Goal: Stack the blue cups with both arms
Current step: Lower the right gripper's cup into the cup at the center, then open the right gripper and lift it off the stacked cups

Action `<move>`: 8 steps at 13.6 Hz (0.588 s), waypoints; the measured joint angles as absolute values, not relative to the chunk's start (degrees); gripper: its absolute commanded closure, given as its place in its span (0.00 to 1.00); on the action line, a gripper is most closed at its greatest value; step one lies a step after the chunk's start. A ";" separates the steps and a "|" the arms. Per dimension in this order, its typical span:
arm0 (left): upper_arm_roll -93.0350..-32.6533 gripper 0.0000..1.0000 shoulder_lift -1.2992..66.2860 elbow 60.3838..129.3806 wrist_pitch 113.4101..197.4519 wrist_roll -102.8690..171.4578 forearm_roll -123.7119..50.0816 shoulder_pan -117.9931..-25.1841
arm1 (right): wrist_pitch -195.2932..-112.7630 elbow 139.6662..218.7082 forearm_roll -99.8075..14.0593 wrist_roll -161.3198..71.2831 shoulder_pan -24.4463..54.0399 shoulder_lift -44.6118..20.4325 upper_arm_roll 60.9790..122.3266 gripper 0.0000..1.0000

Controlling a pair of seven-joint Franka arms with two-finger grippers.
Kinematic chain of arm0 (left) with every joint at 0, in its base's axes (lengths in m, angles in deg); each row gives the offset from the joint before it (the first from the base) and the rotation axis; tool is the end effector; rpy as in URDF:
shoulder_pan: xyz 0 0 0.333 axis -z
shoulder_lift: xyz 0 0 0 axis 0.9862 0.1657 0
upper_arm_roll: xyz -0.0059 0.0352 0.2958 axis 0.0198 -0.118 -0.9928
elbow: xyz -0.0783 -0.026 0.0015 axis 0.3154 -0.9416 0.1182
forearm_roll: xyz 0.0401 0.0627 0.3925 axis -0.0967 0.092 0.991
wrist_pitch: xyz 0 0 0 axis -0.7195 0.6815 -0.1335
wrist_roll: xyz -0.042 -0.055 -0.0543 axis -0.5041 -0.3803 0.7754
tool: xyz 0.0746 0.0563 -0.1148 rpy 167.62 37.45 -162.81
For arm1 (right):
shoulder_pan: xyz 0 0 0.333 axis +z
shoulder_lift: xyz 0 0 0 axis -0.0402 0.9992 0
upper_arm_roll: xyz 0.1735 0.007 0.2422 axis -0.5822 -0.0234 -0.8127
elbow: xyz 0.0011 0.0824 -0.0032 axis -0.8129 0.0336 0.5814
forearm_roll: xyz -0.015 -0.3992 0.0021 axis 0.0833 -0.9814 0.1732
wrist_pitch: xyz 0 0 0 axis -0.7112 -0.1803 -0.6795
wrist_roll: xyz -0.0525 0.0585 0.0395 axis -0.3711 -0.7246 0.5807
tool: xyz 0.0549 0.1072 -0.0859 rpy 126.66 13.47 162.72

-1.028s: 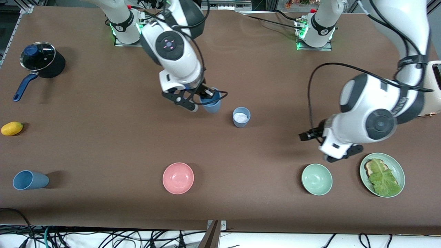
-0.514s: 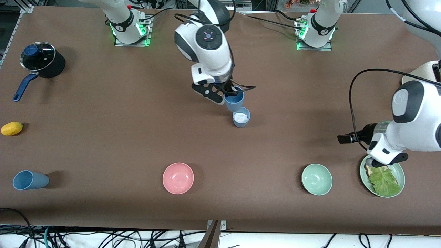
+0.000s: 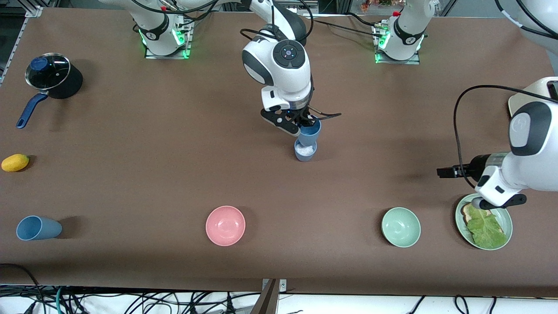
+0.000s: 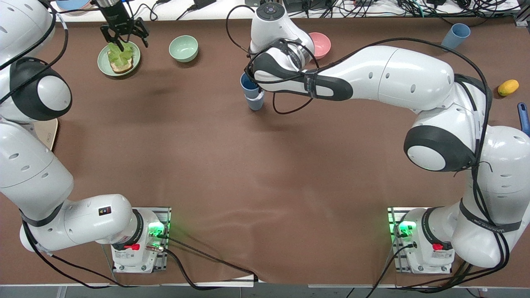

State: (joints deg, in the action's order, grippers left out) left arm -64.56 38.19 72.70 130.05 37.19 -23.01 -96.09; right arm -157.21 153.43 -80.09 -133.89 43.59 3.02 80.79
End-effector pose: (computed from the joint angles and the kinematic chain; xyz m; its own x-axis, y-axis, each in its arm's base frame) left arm 0.6620 0.0298 0.3411 0.9489 0.1428 -0.2813 0.1554 -0.9876 0.0229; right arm 0.4798 0.5756 0.3119 0.8317 -0.5537 -0.0409 -0.5540 -0.8228 -0.1269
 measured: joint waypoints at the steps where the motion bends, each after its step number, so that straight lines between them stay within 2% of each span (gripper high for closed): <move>1: -64.56 0.00 37.54 72.70 129.47 36.60 -22.72 -96.64 | -157.48 152.99 -80.09 -133.89 43.55 3.03 81.03 1.00; 8: -64.90 0.00 33.81 72.80 128.04 35.02 -22.56 -97.36 | -158.67 152.79 -83.11 -133.88 43.58 5.71 81.54 1.00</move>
State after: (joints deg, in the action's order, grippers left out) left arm -64.90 33.81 72.80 128.04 35.02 -22.56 -97.36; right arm -158.67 152.79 -83.11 -133.88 43.58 5.71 81.54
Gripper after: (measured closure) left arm 0.000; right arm 0.943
